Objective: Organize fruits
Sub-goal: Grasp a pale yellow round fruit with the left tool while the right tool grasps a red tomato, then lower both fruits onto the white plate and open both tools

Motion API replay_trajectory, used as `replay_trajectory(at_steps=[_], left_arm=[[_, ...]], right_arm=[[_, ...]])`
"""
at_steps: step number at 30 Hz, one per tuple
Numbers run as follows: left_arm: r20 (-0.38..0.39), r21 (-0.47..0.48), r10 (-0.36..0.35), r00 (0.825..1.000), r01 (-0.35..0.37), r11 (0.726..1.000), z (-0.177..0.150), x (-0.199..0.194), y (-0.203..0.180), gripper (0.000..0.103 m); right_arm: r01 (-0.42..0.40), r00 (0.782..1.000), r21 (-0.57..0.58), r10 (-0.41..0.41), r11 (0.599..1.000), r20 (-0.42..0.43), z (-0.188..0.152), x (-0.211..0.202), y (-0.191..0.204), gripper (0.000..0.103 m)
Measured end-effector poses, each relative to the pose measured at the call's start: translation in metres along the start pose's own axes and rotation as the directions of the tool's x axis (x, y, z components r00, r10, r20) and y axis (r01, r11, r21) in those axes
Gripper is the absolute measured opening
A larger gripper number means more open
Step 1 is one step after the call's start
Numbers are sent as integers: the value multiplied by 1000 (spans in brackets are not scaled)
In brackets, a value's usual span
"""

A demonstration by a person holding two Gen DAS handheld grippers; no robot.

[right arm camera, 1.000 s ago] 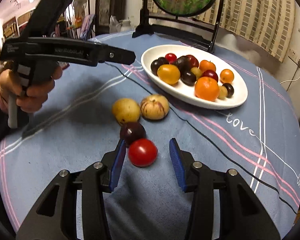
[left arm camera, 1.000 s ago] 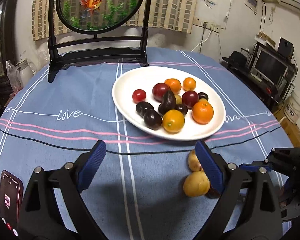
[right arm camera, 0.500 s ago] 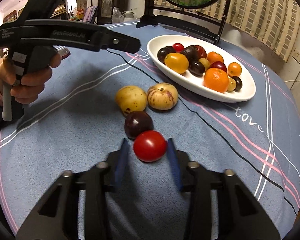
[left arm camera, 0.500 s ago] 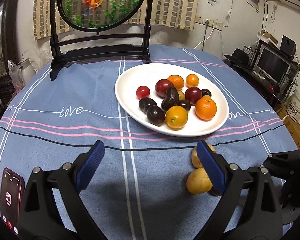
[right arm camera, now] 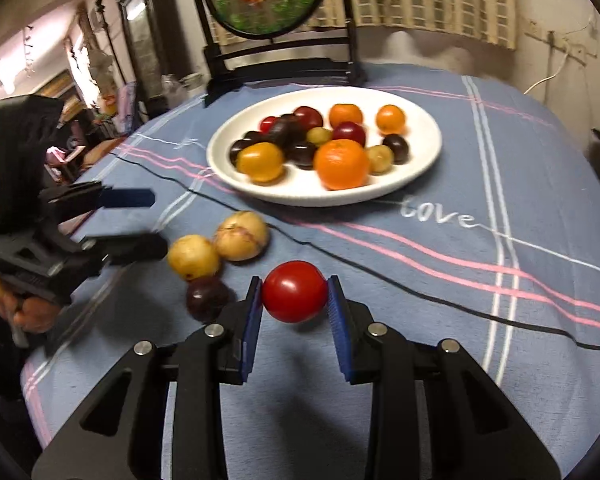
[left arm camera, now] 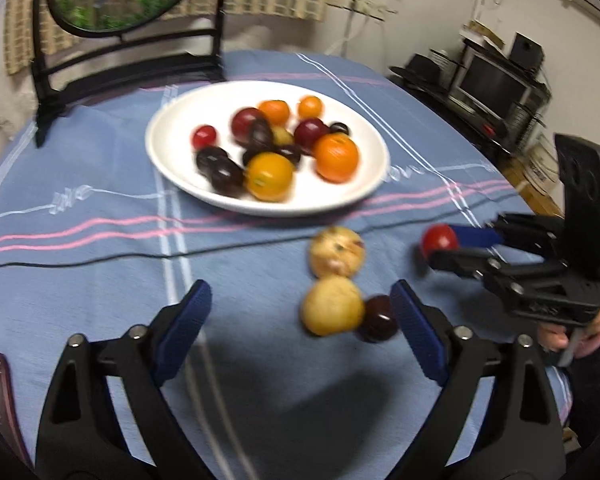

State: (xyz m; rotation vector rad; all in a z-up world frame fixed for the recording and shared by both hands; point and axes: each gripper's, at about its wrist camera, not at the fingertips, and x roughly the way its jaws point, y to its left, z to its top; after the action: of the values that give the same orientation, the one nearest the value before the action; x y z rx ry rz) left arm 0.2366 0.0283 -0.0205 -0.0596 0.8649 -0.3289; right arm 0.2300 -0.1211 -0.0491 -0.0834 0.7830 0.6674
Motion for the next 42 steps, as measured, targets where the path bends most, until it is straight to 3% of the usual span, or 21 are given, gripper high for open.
replay_trajectory(at_steps=[3,9,19,22,30,42], left_arm=[[-27,-2,-41,999,41,999,-3,5,-5,75],[-61,-3,-50,997,50,999,-7,18,-7,52],[-75,-28,-82,994,80,996,-6,26,-3,46],[-78,-29,-99,992,97,995,-6,25,-4,38],[-71,-10,-78,994,78,997,-7,22,-9,36],[17,34,-49,999,48,998,-1,0,-13,36]], right_arm=[[1,1000,9,-1,1000,2,0,0,0,32],[5,1000,30,-6,1000,16,0,-2,-3,32],[-1,1000,28,1,1000,11,-1,-2,-1,32],[-2,1000,31,1,1000,13,-1,-3,-2,32],[-4,1000,35,3,999,15,-1,-3,-3,32],[-50,996,48,46,998,78,3,-8,-3,32]])
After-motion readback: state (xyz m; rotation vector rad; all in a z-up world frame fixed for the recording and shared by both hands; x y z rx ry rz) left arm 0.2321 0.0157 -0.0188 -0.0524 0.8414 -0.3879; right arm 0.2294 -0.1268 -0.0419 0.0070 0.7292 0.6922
